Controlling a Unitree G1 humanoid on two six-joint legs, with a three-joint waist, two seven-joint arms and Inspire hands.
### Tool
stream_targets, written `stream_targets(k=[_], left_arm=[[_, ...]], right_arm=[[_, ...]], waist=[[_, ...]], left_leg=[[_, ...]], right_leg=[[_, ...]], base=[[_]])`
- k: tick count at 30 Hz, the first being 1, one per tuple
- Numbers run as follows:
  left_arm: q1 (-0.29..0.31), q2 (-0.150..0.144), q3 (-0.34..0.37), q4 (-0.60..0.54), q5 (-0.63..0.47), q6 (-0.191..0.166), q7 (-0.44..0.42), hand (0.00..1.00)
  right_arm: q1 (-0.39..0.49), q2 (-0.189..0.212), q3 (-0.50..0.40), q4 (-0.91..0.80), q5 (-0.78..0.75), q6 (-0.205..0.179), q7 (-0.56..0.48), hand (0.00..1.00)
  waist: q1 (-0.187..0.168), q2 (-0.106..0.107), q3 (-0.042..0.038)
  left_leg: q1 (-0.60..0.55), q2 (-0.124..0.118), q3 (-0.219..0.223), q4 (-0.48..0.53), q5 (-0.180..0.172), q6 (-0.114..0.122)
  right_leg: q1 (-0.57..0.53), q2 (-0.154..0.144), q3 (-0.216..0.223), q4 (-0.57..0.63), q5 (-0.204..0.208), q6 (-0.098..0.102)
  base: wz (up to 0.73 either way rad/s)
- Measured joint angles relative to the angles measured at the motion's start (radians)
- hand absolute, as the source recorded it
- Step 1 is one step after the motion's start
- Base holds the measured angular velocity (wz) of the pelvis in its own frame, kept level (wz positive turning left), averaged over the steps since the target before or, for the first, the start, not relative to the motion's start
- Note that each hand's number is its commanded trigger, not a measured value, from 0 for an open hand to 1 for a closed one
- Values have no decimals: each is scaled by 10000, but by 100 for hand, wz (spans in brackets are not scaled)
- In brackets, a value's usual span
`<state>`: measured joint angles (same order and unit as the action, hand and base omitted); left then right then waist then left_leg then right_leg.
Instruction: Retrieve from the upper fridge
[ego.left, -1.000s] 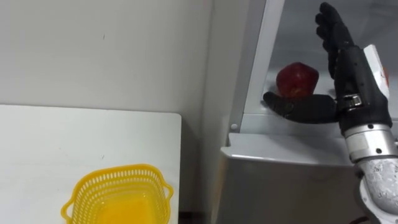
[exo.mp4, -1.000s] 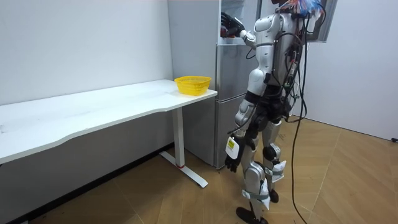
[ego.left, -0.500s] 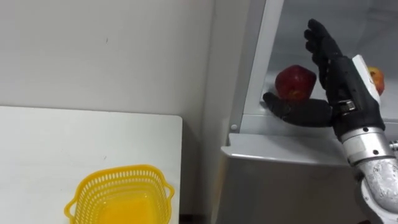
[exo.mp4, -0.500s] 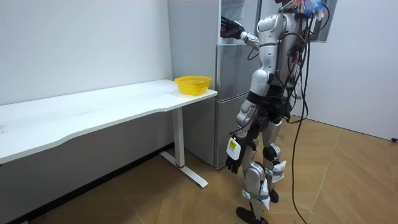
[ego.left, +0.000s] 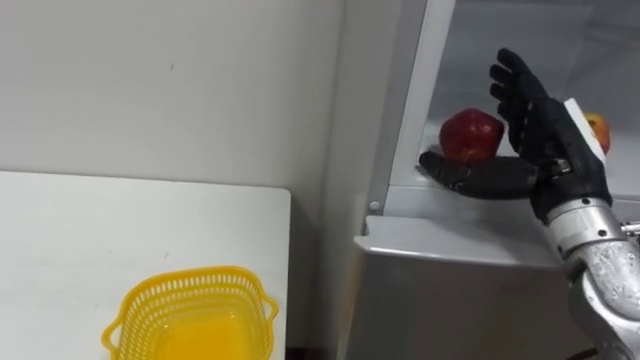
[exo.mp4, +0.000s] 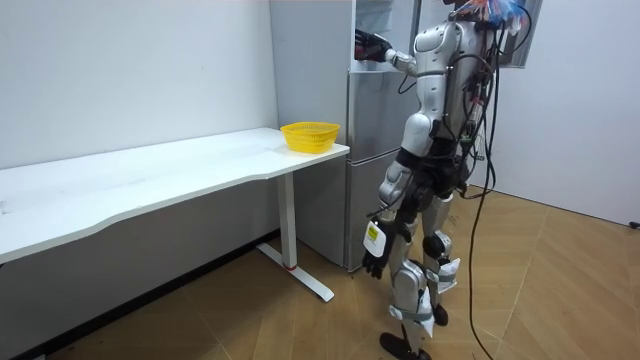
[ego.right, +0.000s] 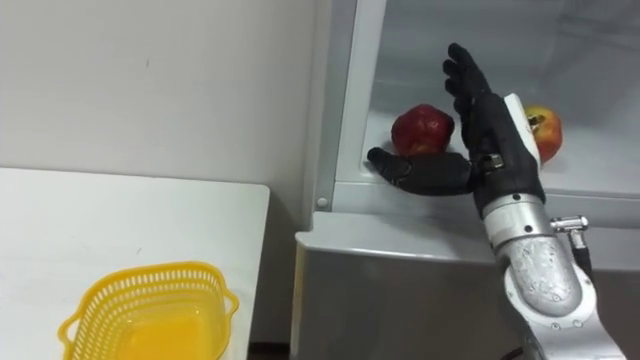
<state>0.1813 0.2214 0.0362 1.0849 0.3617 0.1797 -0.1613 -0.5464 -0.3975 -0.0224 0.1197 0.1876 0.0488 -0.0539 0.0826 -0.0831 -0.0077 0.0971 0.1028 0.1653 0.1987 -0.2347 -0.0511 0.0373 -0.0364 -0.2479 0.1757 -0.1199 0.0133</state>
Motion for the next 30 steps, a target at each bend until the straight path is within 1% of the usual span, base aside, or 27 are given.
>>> stream_targets(k=[3,4,6,7,8,12,13,14,15,19,20,21,22,24,28,30], left_arm=[[-33,12,6,-66,36,112,-149,0],[-28,16,8,-65,36,123,-198,0],[-50,57,29,-71,40,179,-302,0],[-46,71,26,-68,39,186,-316,0],[-33,100,20,-52,38,204,-390,0],[-31,172,23,-87,33,231,-464,0],[-35,195,23,-98,33,254,-475,0],[-41,229,28,-170,33,315,-471,0],[-30,238,46,-332,36,392,-468,0],[51,259,95,-572,25,478,-428,0],[69,260,93,-763,7,555,-422,0],[101,263,94,-851,-8,587,-405,0],[113,265,94,-853,-18,601,-395,0],[117,267,94,-873,-30,619,-385,0],[118,281,95,-873,-26,665,-381,0],[115,285,110,-872,-47,767,-380,0]], right_arm=[[-349,-50,-1,344,29,203,382,0],[-408,-84,-1,383,27,259,474,0],[-450,-380,-2,444,34,403,854,0],[-463,-447,-1,467,57,414,940,0],[-584,-522,12,559,117,487,1090,0],[-1028,-840,31,732,319,774,1431,0],[-1070,-868,31,771,399,813,1445,0],[-1119,-942,30,812,481,905,1465,0],[-1178,-1072,30,839,504,1024,1594,0],[-1473,-1441,255,982,519,1274,1898,0],[-1549,-1557,350,996,561,1324,2004,15],[-1616,-1611,406,996,570,1399,2119,40],[-1629,-1619,411,997,571,1431,2172,69],[-1635,-1624,413,997,595,1528,2311,100],[-1635,-1624,425,1001,611,1713,2512,100],[-1635,-1625,441,1041,601,1736,2579,100]], waist=[[-3,-14,28],[-3,-31,23],[10,-70,30],[21,-111,10],[19,-134,13],[16,-246,65],[15,-271,51],[-13,-316,20],[-14,-350,-5],[-47,-373,-23],[-81,-373,-24],[-113,-373,-24],[-126,-374,-24],[-164,-381,-29],[-160,-389,-31],[-162,-394,-33]], left_leg=[[-16,-1,-31,-2,-1,1],[-25,-4,-44,-4,-2,1],[-63,-11,-126,-13,-6,1],[-68,-11,-135,-12,-6,0],[-67,-7,-137,-1,-4,-1],[-73,-9,-142,43,-1,-2],[-81,-9,-142,43,-2,-2],[-98,-8,-139,43,-2,-2],[-125,-9,-133,44,-2,-2],[-136,1,-142,46,-2,-2],[-135,7,-142,45,-2,-3],[-132,15,-141,44,-2,-3],[-132,20,-141,44,-2,-3],[-128,26,-141,44,-2,-3],[-84,28,-138,18,-2,-4],[-37,30,-121,-21,-2,-5]], right_leg=[[-36,2,14,26,-2,-2],[-37,1,13,29,-6,-9],[-36,1,5,24,-39,-46],[-32,2,-4,26,-43,-51],[-27,9,-10,30,-46,-55],[-44,-1,-14,70,-56,-59],[-49,-1,-16,66,-57,-59],[-60,2,-18,54,-58,-58],[-73,2,-26,44,-58,-58],[-73,12,-32,46,-57,-57],[-73,16,-42,52,-57,-57],[-73,20,-43,62,-57,-57],[-73,23,-43,65,-57,-58],[-73,27,-42,76,-57,-58],[-65,31,-45,91,-57,-58],[-48,36,-42,96,-57,-58]], base=[[0],[4],[8],[7],[4],[0],[0],[0],[0],[0],[0],[0],[0],[0],[0],[0]])
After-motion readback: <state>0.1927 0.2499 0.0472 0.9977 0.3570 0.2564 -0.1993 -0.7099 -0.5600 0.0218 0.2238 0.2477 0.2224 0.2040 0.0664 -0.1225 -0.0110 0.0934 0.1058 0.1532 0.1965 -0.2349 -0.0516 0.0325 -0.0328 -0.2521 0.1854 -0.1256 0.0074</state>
